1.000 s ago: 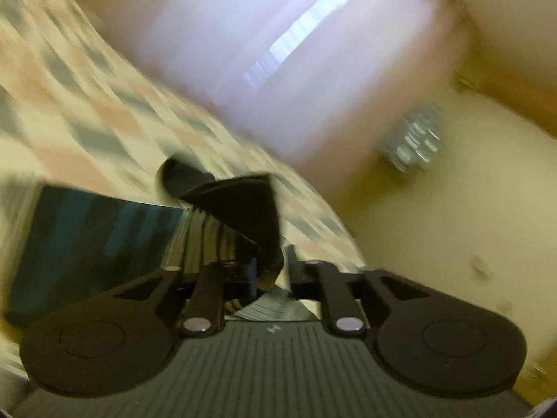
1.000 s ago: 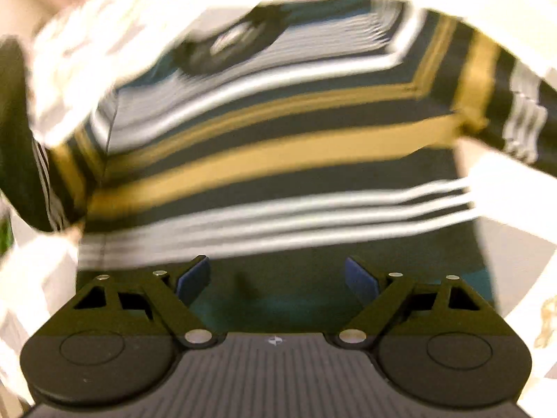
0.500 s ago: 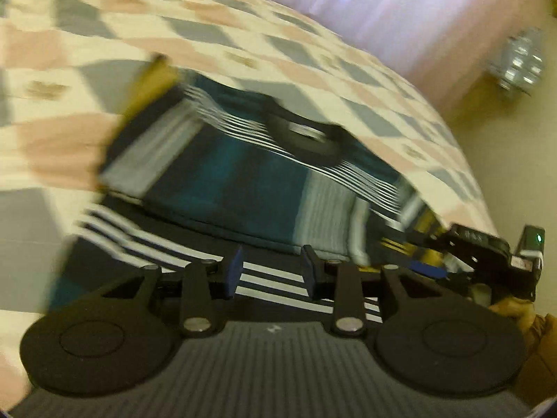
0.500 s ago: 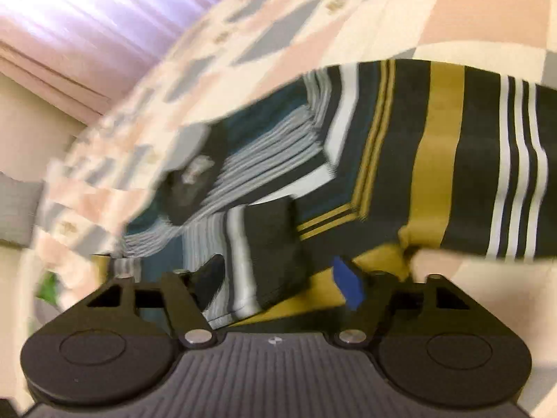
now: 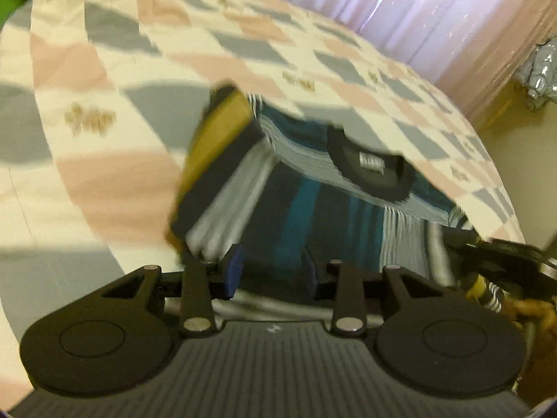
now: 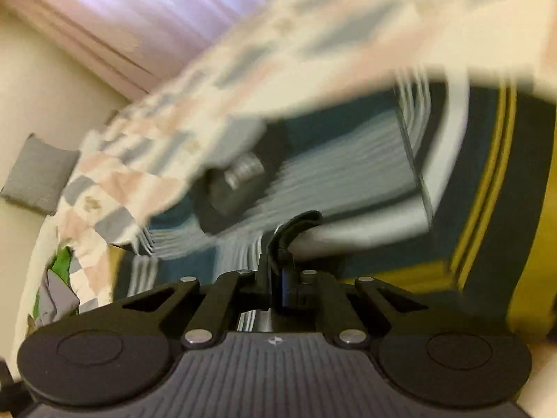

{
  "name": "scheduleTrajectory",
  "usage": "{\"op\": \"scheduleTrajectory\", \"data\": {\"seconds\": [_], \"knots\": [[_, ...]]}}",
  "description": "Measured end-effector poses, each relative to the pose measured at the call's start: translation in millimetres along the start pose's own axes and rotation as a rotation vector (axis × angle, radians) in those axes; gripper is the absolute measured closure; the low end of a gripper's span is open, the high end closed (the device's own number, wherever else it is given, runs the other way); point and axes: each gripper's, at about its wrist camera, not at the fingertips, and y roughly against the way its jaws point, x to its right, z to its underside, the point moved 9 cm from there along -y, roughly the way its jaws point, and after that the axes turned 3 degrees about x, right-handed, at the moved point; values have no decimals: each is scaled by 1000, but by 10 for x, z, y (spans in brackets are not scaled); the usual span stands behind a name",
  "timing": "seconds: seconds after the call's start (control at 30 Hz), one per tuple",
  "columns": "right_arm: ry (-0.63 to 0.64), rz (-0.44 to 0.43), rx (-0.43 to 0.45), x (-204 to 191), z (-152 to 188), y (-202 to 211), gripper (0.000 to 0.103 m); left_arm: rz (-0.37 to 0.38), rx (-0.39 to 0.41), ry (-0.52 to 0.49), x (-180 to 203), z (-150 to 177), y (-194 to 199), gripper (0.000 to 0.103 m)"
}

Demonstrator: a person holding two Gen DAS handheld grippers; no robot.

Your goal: Fold clothes

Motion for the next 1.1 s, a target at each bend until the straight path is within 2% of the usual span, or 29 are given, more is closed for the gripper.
{"op": "scheduleTrajectory", "data": {"seconds": [0.07,0.13,0.2,0.33,0.47,0.57,0.63,0.7,0.8,0.9,1.0,1.1], "knots": [[-3,29,71,0,-154,248,98,-5,31,-17,-120,-237,-18,74],[-39,96,135,140,-274,448,98,-24,54,-41,-225,-474,-94,83],[-80,159,164,281,-307,577,98,-19,62,-48,-304,-680,-237,84],[-80,179,108,316,-127,575,98,30,52,-63,-285,-972,-585,85],[-73,196,80,302,32,573,98,48,31,-119,-184,-1105,-934,86],[-79,194,87,274,42,656,98,36,8,-78,-271,-1184,-1191,87],[-78,155,95,172,6,731,98,45,-6,-34,-335,-1216,-1301,88],[-79,66,117,-17,-61,862,98,51,-29,-23,-345,-1215,-1401,88],[-77,-64,124,-282,-122,1035,98,48,-55,-43,-302,-1205,-1547,87],[-91,-130,107,-424,-113,1178,98,40,-74,-80,-235,-1237,-1704,87],[-133,-152,104,-467,-56,1302,98,46,-98,-142,-119,-1250,-1854,87],[-184,-79,96,-283,37,1300,98,43,-107,-232,3,-1198,-1939,87]]}}
